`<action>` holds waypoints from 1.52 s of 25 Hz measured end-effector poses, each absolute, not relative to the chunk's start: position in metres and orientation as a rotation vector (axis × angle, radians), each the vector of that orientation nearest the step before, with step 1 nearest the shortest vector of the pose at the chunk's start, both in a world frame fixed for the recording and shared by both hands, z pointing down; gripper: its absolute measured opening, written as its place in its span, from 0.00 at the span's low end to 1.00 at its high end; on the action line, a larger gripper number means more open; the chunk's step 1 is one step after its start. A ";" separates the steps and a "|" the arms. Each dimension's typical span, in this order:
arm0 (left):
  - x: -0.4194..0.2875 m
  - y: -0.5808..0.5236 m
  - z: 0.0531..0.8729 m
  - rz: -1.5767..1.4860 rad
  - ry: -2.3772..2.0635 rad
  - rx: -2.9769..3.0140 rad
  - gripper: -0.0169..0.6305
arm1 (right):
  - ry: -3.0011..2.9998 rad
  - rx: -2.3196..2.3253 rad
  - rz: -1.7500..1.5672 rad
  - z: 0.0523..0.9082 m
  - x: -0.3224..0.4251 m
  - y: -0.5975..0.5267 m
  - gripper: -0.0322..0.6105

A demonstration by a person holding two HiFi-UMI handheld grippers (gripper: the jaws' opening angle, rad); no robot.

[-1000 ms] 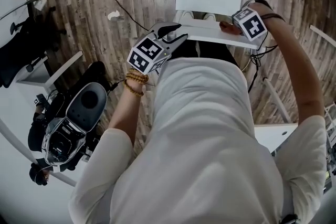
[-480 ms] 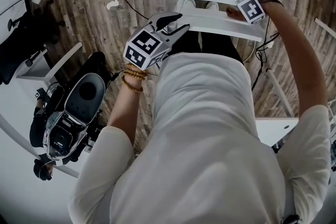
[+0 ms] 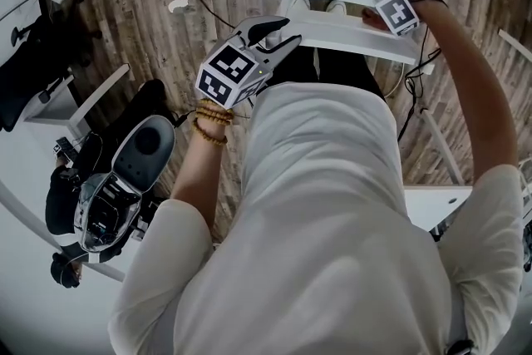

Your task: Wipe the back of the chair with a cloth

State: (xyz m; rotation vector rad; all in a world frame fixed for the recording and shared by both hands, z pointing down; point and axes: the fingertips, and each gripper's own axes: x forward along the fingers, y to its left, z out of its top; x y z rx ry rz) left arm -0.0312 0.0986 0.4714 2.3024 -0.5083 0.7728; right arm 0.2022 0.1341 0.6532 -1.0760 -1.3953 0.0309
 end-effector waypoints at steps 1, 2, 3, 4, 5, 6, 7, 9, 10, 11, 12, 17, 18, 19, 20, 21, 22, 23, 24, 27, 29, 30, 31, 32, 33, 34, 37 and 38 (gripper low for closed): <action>-0.031 0.099 0.472 0.779 -0.506 2.302 0.30 | -1.390 -1.078 0.036 0.649 0.203 0.135 0.20; -0.032 0.099 0.472 0.787 -0.502 2.300 0.30 | -1.386 -1.079 0.044 0.644 0.204 0.136 0.20; -0.032 0.099 0.473 0.795 -0.495 2.297 0.30 | -1.383 -1.079 0.052 0.639 0.205 0.136 0.20; -0.033 0.100 0.474 0.804 -0.488 2.292 0.30 | -1.382 -1.079 0.059 0.634 0.205 0.137 0.20; -0.033 0.100 0.475 0.812 -0.481 2.285 0.30 | -1.385 -1.078 0.063 0.629 0.205 0.138 0.20; -0.035 0.101 0.476 0.819 -0.476 2.273 0.30 | -1.387 -1.077 0.066 0.624 0.205 0.139 0.20; -0.036 0.101 0.477 0.824 -0.474 2.259 0.30 | -1.388 -1.076 0.069 0.618 0.205 0.140 0.20; -0.038 0.102 0.477 0.837 -0.470 2.235 0.30 | -1.390 -1.074 0.078 0.602 0.203 0.142 0.20; -0.039 0.102 0.476 0.846 -0.464 2.232 0.30 | -1.391 -1.075 0.085 0.593 0.203 0.143 0.20; -0.041 0.102 0.476 0.855 -0.457 2.232 0.30 | -1.387 -1.079 0.097 0.585 0.203 0.145 0.20; -0.042 0.102 0.476 0.863 -0.450 2.233 0.30 | -1.378 -1.084 0.114 0.577 0.204 0.148 0.20; -0.045 0.104 0.474 0.872 -0.429 2.234 0.30 | -1.407 -1.044 0.101 0.549 0.201 0.146 0.20; -0.044 0.102 0.476 0.875 -0.427 2.233 0.30 | -1.416 -1.041 0.116 0.544 0.202 0.146 0.20; -0.043 0.101 0.478 0.878 -0.424 2.232 0.30 | -1.443 -1.031 0.111 0.541 0.198 0.143 0.20; -0.043 0.100 0.480 0.882 -0.421 2.232 0.30 | -1.474 -1.015 0.099 0.538 0.194 0.139 0.20; -0.043 0.100 0.481 0.884 -0.417 2.233 0.30 | -1.495 -0.998 0.095 0.534 0.190 0.137 0.20; -0.043 0.100 0.482 0.884 -0.411 2.235 0.30 | -1.505 -0.986 0.106 0.529 0.190 0.136 0.20; -0.043 0.100 0.483 0.883 -0.403 2.235 0.30 | -1.501 -0.979 0.135 0.523 0.192 0.138 0.20; -0.042 0.101 0.483 0.880 -0.393 2.233 0.30 | -1.494 -0.975 0.172 0.516 0.197 0.142 0.20; -0.038 0.102 0.481 0.869 -0.364 2.227 0.30 | -1.599 -0.927 0.182 0.500 0.185 0.142 0.20; -0.035 0.099 0.476 0.863 -0.367 2.246 0.30 | -1.729 -0.829 0.152 0.492 0.169 0.133 0.20; -0.034 0.096 0.473 0.861 -0.378 2.264 0.30 | -1.796 -0.756 0.141 0.489 0.162 0.126 0.20; -0.032 0.090 0.468 0.859 -0.396 2.287 0.30 | -1.863 -0.672 0.135 0.484 0.155 0.118 0.20; -0.029 0.083 0.463 0.852 -0.418 2.313 0.29 | -1.931 -0.578 0.134 0.478 0.148 0.107 0.20; -0.026 0.073 0.456 0.835 -0.446 2.341 0.27 | -2.000 -0.479 0.135 0.469 0.140 0.095 0.20; -0.023 0.062 0.446 0.801 -0.477 2.369 0.26 | -2.068 -0.378 0.137 0.460 0.133 0.082 0.20; -0.009 0.025 0.400 0.591 -0.585 2.435 0.18 | -2.242 -0.108 0.139 0.426 0.114 0.046 0.20; -0.006 0.014 0.380 0.511 -0.625 2.460 0.12 | -2.292 -0.028 0.138 0.411 0.109 0.037 0.20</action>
